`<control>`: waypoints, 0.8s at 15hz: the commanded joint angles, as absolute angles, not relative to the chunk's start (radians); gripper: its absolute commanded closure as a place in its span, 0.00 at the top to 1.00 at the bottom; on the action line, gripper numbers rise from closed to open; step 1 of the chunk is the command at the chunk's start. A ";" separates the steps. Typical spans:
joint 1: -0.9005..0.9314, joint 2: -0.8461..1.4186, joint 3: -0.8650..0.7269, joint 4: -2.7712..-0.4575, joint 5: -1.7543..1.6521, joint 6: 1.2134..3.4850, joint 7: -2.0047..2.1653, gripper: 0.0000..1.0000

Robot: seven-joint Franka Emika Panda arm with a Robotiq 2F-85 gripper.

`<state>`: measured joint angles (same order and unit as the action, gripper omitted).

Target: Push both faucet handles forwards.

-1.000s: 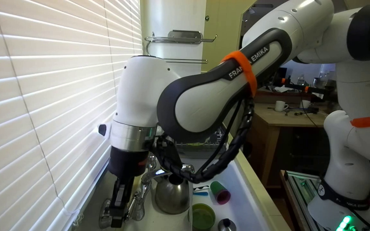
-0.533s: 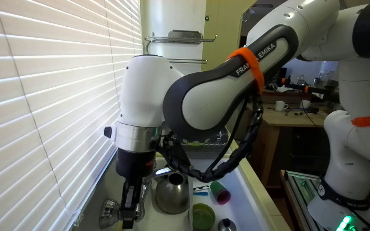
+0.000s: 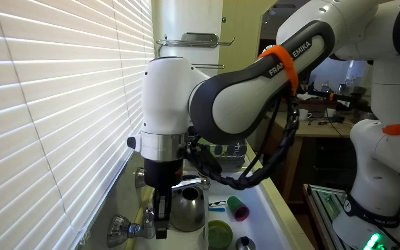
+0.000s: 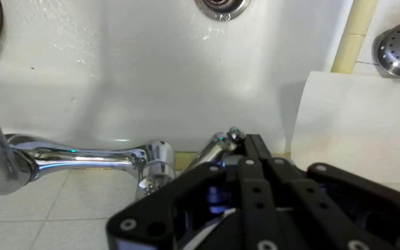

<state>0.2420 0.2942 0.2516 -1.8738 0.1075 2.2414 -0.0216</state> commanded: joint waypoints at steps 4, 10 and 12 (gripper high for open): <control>0.238 0.186 0.288 -1.903 0.150 2.254 -0.147 0.00; 0.232 -0.031 0.293 -2.044 0.310 2.094 -0.141 0.33; 0.234 -0.122 0.274 -2.111 0.319 1.996 -0.083 0.49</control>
